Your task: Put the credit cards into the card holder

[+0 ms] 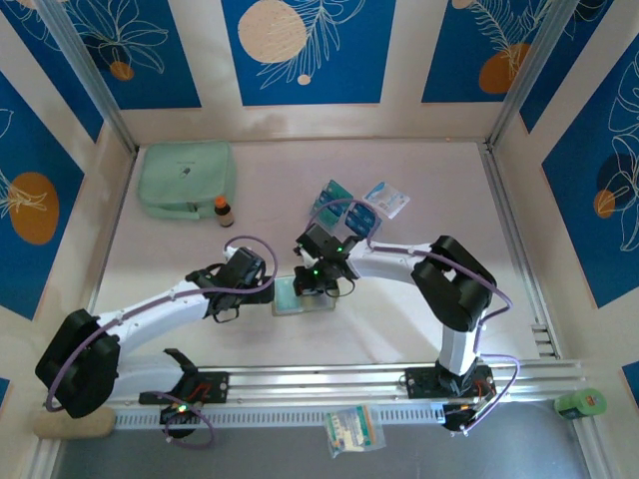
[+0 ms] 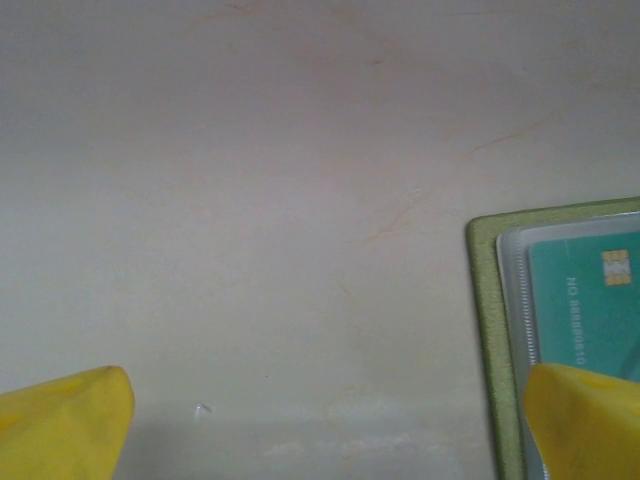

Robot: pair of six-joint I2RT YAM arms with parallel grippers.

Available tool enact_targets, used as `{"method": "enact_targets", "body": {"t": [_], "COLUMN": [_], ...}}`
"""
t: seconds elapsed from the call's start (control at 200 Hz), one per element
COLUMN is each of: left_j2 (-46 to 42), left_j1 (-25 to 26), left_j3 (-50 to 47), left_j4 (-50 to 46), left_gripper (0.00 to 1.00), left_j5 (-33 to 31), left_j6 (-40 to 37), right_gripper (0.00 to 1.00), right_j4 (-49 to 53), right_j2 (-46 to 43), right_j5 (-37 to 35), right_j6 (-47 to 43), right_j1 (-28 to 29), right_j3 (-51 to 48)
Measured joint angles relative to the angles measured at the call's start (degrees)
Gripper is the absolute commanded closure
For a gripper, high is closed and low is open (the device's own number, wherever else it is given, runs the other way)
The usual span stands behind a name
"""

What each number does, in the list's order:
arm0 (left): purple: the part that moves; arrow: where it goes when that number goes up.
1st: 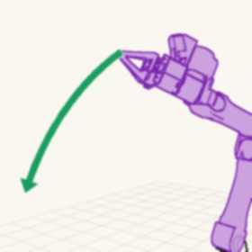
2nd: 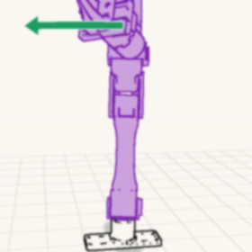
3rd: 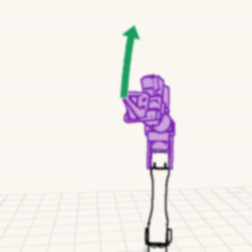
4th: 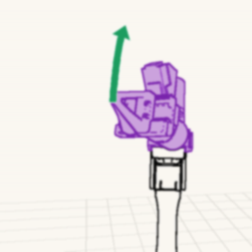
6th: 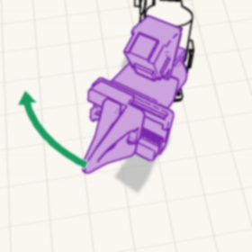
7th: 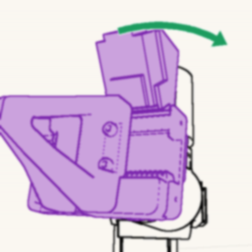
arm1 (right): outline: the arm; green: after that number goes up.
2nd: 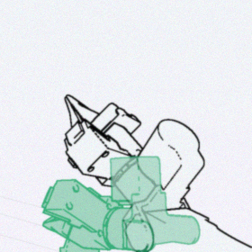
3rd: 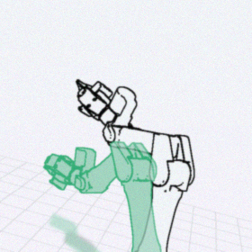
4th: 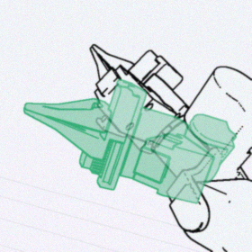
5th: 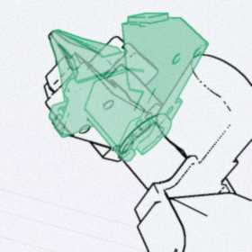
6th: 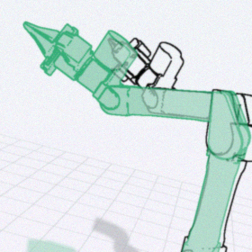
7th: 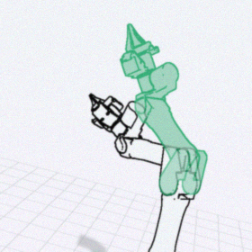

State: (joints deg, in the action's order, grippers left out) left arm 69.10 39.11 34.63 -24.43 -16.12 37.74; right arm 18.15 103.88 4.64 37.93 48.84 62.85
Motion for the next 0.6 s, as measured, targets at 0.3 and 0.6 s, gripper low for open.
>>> {"method": "enact_targets", "body": {"t": [0.3, 0.6], "left_j2": [0.0, 3.9], "left_j1": [0.0, 2.2], "left_j3": [2.6, 4.2], "left_j4": [2.5, 5.0], "left_gripper": [0.00, 0.00], "left_j5": [3.6, 5.2], "left_j6": [-0.5, 0.5], "right_gripper": [0.98, 0.98], "right_j4": [-1.1, -0.9], "right_j2": [-4.8, -4.7], "right_j5": [-0.2, -0.2], "right_j6": [-1.1, -3.1], "right_j1": [-6.2, -8.8], "right_j3": [-4.0, -4.6]}}
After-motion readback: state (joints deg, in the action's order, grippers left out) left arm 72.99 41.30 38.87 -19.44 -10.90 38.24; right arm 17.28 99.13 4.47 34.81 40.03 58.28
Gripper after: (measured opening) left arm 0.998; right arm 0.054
